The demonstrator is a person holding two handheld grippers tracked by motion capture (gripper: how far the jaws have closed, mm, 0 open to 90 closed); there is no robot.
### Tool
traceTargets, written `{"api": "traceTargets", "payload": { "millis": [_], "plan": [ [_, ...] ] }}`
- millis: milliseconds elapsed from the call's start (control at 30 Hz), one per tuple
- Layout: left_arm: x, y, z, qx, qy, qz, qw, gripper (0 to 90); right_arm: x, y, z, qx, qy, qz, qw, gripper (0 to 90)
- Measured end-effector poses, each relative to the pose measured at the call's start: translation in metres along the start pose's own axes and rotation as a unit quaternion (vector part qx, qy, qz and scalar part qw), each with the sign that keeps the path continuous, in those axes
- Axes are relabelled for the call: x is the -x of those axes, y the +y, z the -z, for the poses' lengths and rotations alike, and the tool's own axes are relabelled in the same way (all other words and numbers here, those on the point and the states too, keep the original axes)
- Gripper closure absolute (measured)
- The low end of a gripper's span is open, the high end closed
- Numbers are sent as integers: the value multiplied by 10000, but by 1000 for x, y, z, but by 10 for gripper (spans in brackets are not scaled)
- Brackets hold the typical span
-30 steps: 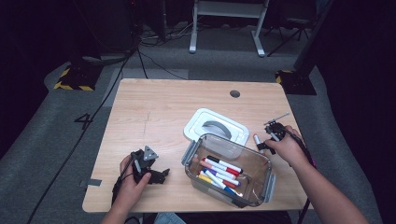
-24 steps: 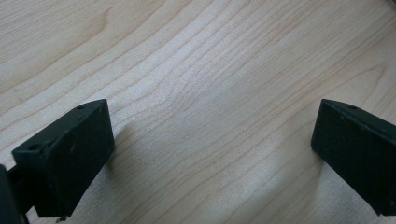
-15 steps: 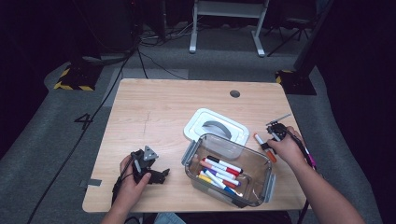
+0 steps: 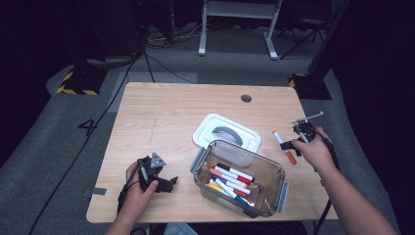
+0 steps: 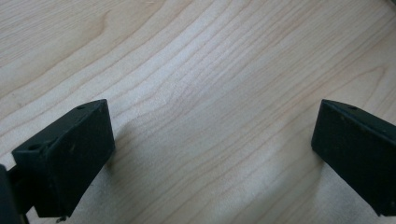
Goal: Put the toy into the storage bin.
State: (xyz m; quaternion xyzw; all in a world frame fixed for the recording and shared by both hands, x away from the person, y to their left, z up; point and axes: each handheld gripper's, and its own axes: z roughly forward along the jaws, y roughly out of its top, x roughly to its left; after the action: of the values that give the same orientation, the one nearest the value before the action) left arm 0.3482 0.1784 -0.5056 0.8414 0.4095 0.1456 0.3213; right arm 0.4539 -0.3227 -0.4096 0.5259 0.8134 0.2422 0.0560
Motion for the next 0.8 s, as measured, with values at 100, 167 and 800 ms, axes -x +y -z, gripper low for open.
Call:
{"api": "traceTargets", "payload": {
  "millis": [100, 167, 800],
  "plan": [
    [-1, 2, -1, 17, 12, -22, 10000, 0, -3, 0, 14, 120, 17, 39, 9999, 769],
    [-2, 2, -2, 31, 27, -37, 10000, 0, -7, 1, 25, 201, 26, 108, 9997, 769],
    [-4, 5, -4, 10, 34, -7, 10000, 0, -81, 4, 86, 543, 703, 1022, 9908, 769]
  ]
}}
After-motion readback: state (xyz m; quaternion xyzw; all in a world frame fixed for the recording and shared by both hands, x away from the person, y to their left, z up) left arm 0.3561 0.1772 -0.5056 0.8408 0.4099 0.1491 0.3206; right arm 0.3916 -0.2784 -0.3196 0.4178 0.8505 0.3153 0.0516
